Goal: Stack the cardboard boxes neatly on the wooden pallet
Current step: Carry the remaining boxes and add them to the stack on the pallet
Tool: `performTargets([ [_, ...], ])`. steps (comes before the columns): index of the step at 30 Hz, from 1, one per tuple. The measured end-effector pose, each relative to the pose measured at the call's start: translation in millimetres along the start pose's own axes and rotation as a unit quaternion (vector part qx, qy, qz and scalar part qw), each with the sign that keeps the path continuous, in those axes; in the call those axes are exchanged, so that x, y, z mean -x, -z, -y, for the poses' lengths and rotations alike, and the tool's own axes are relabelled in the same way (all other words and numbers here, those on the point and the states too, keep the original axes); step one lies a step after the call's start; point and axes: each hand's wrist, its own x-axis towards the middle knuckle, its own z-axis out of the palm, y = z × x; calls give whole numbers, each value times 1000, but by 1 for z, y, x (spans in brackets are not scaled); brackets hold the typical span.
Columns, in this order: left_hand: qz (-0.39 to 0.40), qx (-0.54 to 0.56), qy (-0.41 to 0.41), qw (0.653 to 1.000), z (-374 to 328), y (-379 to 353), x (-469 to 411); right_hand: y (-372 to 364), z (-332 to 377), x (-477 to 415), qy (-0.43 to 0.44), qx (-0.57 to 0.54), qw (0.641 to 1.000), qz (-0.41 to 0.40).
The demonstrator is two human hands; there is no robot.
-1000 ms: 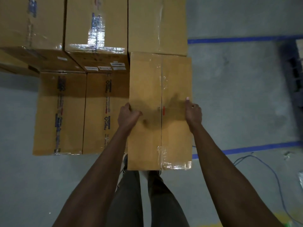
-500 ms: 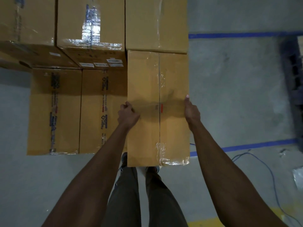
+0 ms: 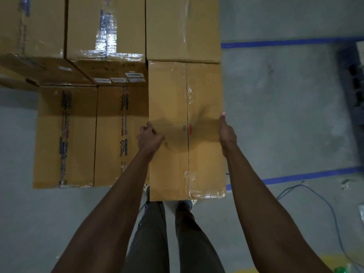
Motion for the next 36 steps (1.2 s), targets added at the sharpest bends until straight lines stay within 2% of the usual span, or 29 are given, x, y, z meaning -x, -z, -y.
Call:
performTargets([
  [11, 3, 19, -7, 1000, 2, -4, -1, 0, -4, -6, 7, -13, 1000, 24],
  [19, 30, 1, -5, 1000, 6, 10, 1, 23, -19, 5, 30, -60, 990, 120],
  [23, -2, 32, 8, 999, 3, 8, 48, 23, -42, 50, 58, -60, 990, 111],
  [29, -30, 104, -36, 993, 41, -4, 156, 25, -87, 129, 79, -67, 991, 84],
  [33, -64, 139, -51, 987, 80, 5, 220, 15, -105, 177, 112, -27, 990, 85],
  [36, -99, 169, -24, 980, 114, 26, 245, -3, -107, 218, 157, 34, 979, 125],
])
